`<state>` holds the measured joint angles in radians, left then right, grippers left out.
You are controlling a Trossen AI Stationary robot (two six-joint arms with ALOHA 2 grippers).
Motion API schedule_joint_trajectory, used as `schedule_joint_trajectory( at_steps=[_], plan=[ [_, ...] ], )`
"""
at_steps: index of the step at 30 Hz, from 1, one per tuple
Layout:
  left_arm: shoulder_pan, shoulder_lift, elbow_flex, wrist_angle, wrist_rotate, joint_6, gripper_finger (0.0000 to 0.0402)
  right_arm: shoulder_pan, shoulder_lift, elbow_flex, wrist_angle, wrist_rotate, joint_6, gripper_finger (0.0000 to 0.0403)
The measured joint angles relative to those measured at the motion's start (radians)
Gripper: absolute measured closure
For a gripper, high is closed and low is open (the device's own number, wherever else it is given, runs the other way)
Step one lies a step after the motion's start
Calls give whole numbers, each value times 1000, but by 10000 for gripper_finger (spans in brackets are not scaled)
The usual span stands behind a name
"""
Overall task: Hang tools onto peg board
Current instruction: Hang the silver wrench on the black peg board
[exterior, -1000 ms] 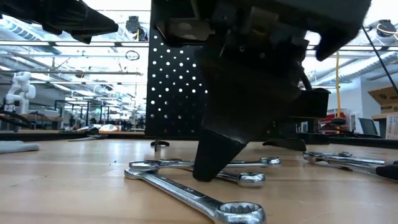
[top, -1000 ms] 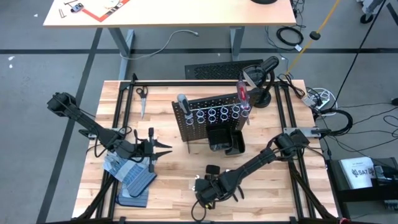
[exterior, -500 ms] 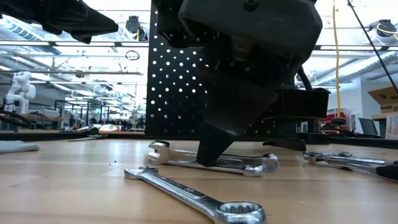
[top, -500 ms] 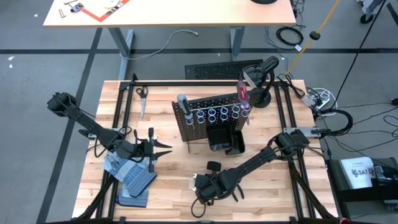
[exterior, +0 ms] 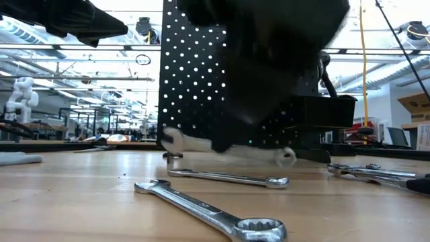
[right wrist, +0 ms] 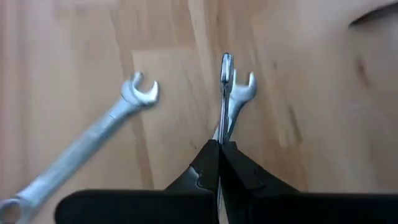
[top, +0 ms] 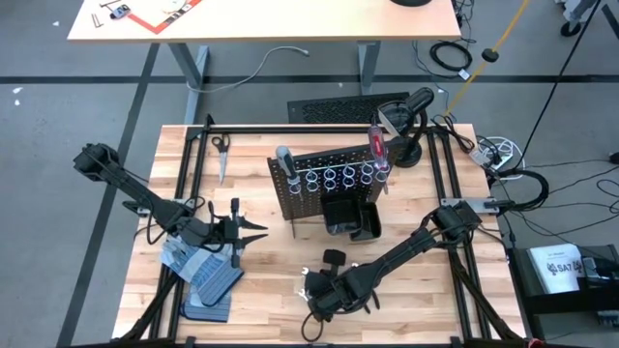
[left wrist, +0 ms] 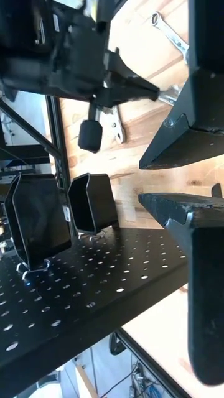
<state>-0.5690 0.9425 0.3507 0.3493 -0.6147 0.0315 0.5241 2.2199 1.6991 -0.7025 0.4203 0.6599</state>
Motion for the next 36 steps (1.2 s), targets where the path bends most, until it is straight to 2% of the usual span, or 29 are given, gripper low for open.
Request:
schedule_joint_trajectory(
  at_steps=[9,17,24,30,33,36],
  plan=[
    [0,0,0,0,0,0,320,8,-17,1,92,64,-62,401],
    [0,0,0,0,0,0,320,37,-93,4,210,260,-175,401],
    [0,0,0,1,0,0,320,77,-214,4,299,493,-332,402],
    [0,0,0,1,-1,-3,320,111,-367,4,431,681,-595,402],
    [0,0,0,1,-3,-3,320,124,-435,5,551,764,-776,402],
    [0,0,0,1,-4,-2,320,124,-478,5,717,797,-990,402]
  ],
)
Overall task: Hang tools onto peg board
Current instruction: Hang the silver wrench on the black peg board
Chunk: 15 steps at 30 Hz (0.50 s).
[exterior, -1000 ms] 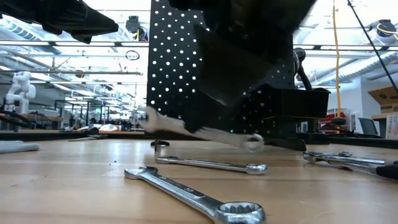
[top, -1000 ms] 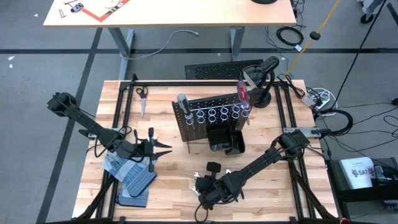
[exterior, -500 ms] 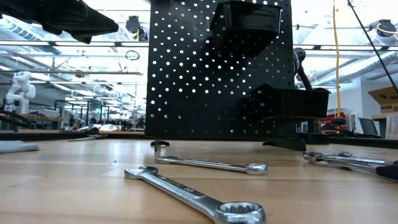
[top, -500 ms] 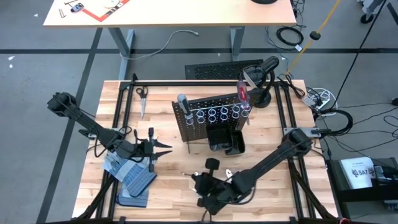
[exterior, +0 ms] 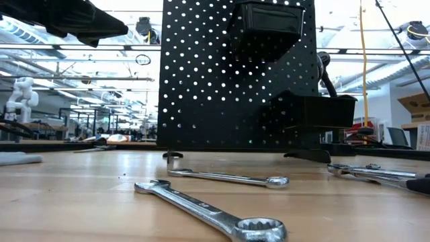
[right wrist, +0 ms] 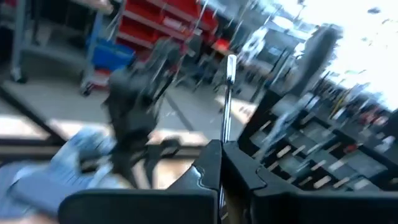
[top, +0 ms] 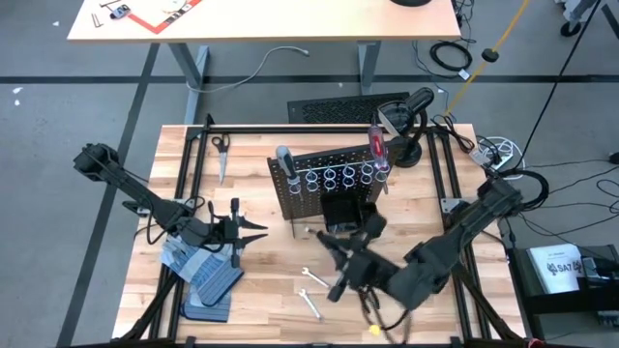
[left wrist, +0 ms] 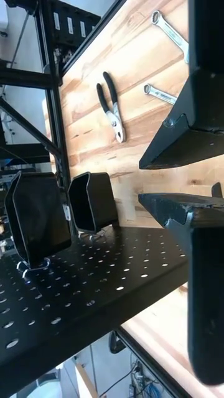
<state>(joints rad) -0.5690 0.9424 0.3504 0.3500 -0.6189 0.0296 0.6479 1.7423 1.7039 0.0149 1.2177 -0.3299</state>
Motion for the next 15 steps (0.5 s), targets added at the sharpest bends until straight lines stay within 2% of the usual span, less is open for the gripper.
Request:
schedule_joint_trajectory(
  at_steps=[3,7,11,15],
  plan=[
    [0,0,0,0,0,2,320,-18,-19,0,186,-21,-200,403],
    [0,0,0,0,0,2,320,-44,-19,0,430,-100,-395,403],
    [0,0,0,0,0,2,320,-78,-19,0,567,-214,-449,403],
    [0,0,0,0,0,1,320,-129,-18,0,610,-228,-462,403]
  ],
)
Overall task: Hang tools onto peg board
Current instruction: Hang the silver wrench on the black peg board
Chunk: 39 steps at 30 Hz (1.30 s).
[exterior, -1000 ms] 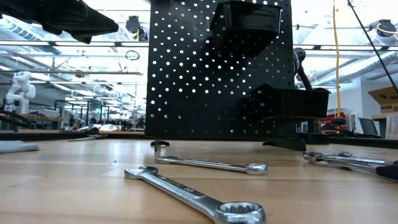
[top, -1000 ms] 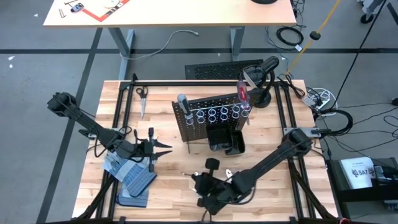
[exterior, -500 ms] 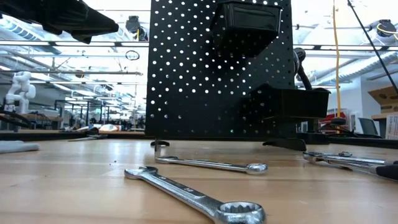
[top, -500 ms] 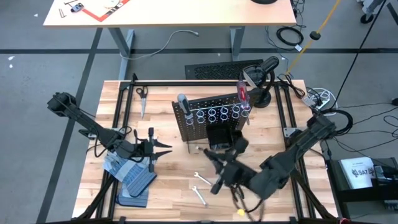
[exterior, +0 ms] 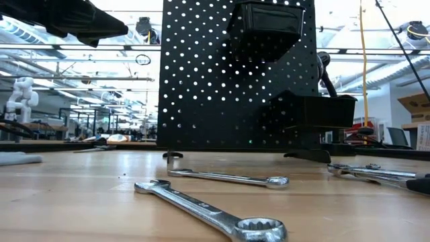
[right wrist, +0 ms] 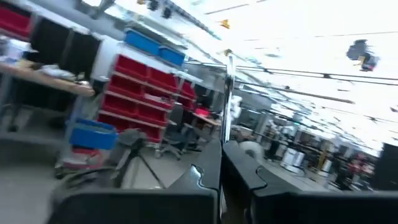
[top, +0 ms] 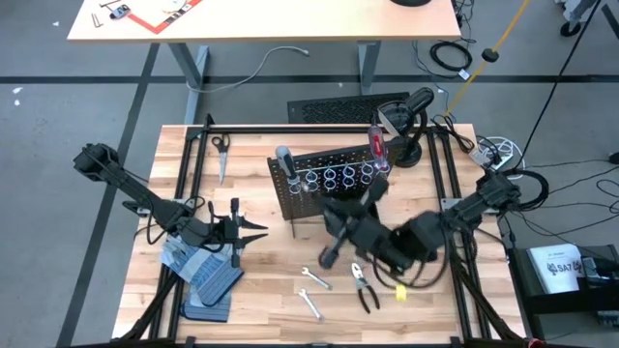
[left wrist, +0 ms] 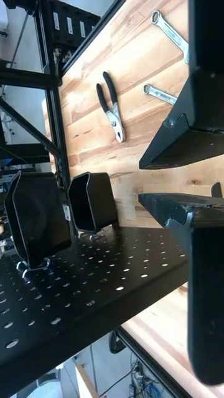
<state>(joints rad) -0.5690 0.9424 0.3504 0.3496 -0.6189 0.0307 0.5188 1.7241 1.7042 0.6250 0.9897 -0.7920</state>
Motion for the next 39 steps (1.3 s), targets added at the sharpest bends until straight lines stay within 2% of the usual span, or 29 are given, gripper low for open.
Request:
schedule_joint_trajectory(
  at_steps=[4,10,20,25,30,33,39],
  plan=[
    [0,0,0,0,0,0,320,-50,0,0,3,-32,56,403],
    [0,0,0,0,0,0,320,-112,29,0,57,-11,134,403],
    [-1,0,0,0,0,-2,320,-103,131,-1,500,14,-122,403],
    [-2,0,0,-4,1,-24,320,-71,134,-1,544,79,-167,403],
    [-2,0,0,-25,1,-32,320,-51,135,-1,591,97,-177,403],
    [-2,0,0,-25,1,-48,320,-53,137,-4,593,156,-186,403],
    [0,0,0,-23,1,-47,320,-78,144,-57,643,164,-154,403]
  ],
)
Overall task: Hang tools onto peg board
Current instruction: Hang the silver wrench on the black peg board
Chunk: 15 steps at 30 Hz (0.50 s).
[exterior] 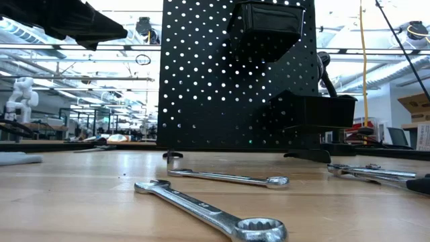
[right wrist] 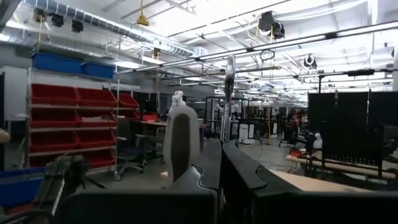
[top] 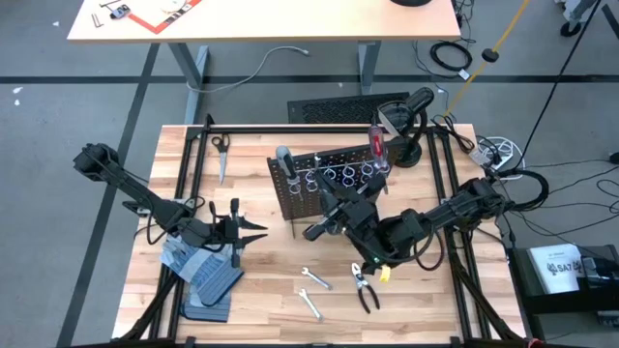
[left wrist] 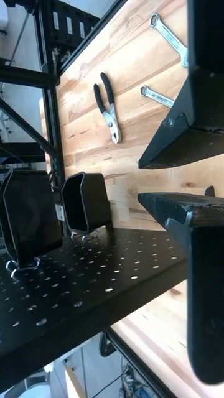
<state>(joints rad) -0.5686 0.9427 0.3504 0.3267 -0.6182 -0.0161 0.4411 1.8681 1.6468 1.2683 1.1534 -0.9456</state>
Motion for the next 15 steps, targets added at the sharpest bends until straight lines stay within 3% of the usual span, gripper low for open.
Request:
schedule_joint_trajectory(
  at_steps=[7,15],
  plan=[
    [0,0,0,0,0,22,320,-29,0,-35,54,-15,49,403],
    [1,0,0,0,-3,23,320,-37,0,-36,0,-26,118,403]
  ],
)
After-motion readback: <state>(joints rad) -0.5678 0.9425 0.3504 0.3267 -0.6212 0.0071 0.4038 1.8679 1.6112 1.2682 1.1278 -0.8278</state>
